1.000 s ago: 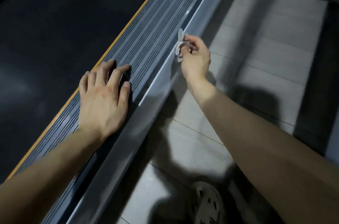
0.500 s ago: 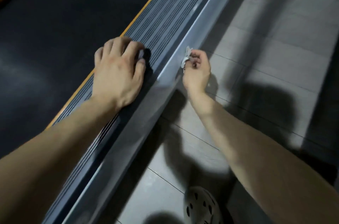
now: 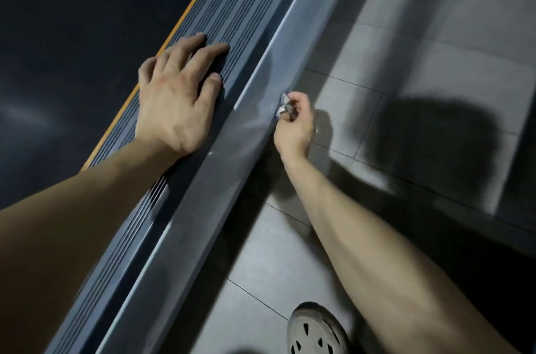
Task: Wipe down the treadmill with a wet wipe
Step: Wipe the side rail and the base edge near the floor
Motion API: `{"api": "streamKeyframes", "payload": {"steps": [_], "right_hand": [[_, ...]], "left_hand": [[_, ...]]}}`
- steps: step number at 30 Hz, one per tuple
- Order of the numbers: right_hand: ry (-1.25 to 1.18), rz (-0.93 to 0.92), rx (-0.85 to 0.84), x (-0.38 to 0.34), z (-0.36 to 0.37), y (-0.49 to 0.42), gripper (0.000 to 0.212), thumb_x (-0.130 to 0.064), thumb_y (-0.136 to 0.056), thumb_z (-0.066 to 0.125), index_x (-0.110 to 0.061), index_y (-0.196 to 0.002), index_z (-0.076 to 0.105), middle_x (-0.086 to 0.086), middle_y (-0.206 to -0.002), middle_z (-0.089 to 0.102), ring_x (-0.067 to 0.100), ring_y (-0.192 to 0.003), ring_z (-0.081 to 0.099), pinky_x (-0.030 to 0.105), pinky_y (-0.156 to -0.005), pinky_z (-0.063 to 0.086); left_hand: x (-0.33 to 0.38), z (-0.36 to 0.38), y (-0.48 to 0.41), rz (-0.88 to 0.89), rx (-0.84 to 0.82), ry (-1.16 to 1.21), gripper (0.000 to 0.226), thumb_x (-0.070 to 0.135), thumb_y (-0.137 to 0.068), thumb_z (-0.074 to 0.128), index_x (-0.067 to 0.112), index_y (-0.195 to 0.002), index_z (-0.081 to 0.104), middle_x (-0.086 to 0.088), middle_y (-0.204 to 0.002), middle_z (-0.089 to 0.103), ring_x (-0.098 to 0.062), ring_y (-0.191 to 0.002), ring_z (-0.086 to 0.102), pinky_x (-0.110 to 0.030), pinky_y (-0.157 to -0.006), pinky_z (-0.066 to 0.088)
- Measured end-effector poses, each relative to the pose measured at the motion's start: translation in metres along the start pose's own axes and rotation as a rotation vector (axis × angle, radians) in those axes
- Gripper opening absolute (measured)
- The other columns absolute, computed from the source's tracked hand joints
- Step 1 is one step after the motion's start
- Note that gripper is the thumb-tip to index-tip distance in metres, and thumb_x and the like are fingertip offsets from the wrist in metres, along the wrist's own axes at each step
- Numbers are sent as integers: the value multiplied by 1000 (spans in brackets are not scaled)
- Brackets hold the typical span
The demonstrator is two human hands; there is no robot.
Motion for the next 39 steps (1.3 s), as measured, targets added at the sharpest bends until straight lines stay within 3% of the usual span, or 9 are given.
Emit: {"api": "streamKeyframes", "payload": {"steps": [4,8,12,16,24,28,32,36,39], "right_hand": [[57,-1,-105,22,3,93,25,-26,-99,47,-31,-117,64,1,-114,66,15,-102,61,29,-91,49],[6,-24,-256,35,4,190,37,-5,-96,55,-39,-109,62,-5,-111,61,7,-101,60,24,-88,47],[-6,30,-16,19,4,58,28,-10,-96,51,-20,-116,68,4,-109,69,24,-102,65,41,-93,53],[-50,60,89,-24,-1,-70,39,7,-89,53,-14,-116,71,8,-110,70,23,-98,65,30,-84,48],[-187,-443,-231,-123,-26,134,32,15,-92,61,-7,-112,73,12,-121,57,9,-114,58,21,-105,44],[-162,-287,-53,-122,-20,15,47,19,-83,53,-11,-111,73,8,-117,57,9,-103,60,9,-98,40],[-114,-231,14,-126,-17,-80,45,17,-87,55,-10,-116,74,-1,-114,53,25,-105,64,31,-99,54],[-144,-237,-56,-124,-22,21,46,20,-84,55,-11,-114,72,8,-124,55,18,-113,60,9,-100,39],[-122,-399,-273,-120,-24,117,47,20,-83,58,-10,-116,73,10,-128,53,8,-122,50,12,-110,33]], "left_hand": [[-1,-2,-1,-3,0,22,48,40,-107,39,43,-154,47,11,-164,40,-17,-152,35,-51,-126,19],[-1,-3,2,8,8,32,48,39,-107,40,43,-154,48,12,-165,40,-17,-153,34,-53,-126,19],[-2,-1,1,2,2,34,48,39,-106,41,42,-154,49,12,-165,40,-17,-154,34,-52,-127,19],[-3,-1,2,3,-2,32,48,40,-108,39,42,-155,48,12,-166,39,-17,-155,33,-53,-127,18],[-3,1,3,9,-14,-9,49,39,-107,40,40,-155,48,10,-167,38,-18,-155,35,-54,-125,22],[-2,1,3,0,-32,-12,49,38,-108,39,40,-156,47,11,-168,37,-15,-156,33,-51,-126,21],[-1,-1,3,-6,-45,7,50,38,-108,37,38,-157,47,10,-168,36,-16,-156,31,-50,-126,19],[1,1,3,-7,-59,-1,50,38,-107,37,38,-157,47,9,-168,37,-18,-156,33,-50,-126,21],[0,0,2,-1,-54,-10,51,38,-107,38,38,-157,47,8,-167,38,-20,-154,35,-52,-125,22]]}}
Point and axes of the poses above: each hand's wrist, its own y-axis away from the middle knuckle, its own z-axis out of the palm, x = y × z, the point moved 10 cm from there along -y, towards the middle knuckle
